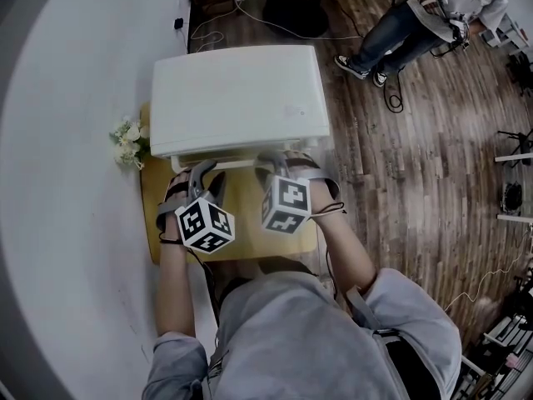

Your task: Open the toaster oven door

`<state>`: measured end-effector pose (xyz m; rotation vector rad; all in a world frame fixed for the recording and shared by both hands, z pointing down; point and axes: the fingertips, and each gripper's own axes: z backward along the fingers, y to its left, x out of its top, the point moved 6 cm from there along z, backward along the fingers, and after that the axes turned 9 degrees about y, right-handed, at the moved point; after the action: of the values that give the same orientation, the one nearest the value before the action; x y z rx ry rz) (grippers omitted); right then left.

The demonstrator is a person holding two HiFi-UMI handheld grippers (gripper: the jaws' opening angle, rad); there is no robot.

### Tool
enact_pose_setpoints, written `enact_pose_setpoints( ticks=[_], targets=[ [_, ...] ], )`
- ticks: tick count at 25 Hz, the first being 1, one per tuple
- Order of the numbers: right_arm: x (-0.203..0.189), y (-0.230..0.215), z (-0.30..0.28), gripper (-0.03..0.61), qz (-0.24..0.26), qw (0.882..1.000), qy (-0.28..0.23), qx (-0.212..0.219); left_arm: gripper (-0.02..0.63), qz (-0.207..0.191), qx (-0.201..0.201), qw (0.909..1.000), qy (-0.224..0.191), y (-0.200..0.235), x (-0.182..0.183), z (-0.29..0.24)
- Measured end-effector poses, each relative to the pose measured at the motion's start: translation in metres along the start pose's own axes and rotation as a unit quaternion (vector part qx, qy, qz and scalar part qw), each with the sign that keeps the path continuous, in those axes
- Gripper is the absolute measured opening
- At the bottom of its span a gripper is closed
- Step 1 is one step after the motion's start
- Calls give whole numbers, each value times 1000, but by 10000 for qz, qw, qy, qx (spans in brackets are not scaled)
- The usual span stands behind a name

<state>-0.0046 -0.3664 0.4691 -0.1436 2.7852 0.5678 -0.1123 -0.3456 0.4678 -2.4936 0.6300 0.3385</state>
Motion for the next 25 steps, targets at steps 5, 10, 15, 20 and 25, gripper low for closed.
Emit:
enact_pose_setpoints(
  ticks=[5, 10, 15, 20, 25],
  targets=[
    [-3, 11, 1, 95, -143, 9999, 34, 37, 117, 133, -95, 9998, -130, -9, -5, 4],
    [-8, 30, 4, 94, -290, 9994, 71, 146, 91, 193, -226, 9995, -140, -24, -13, 11],
    [-13, 50, 8, 90, -558, 9980, 10, 300, 87, 779, -550, 9946, -404, -42, -25, 16],
    [-19, 67, 5, 84, -899, 9949, -69, 444, 69, 1376, -778, 9856, -597, -55, -39, 17],
    [-24, 81, 5, 73, -1201, 9914, -174, 497, 58, 1604, -781, 9820, -614, -67, -46, 15]
  ],
)
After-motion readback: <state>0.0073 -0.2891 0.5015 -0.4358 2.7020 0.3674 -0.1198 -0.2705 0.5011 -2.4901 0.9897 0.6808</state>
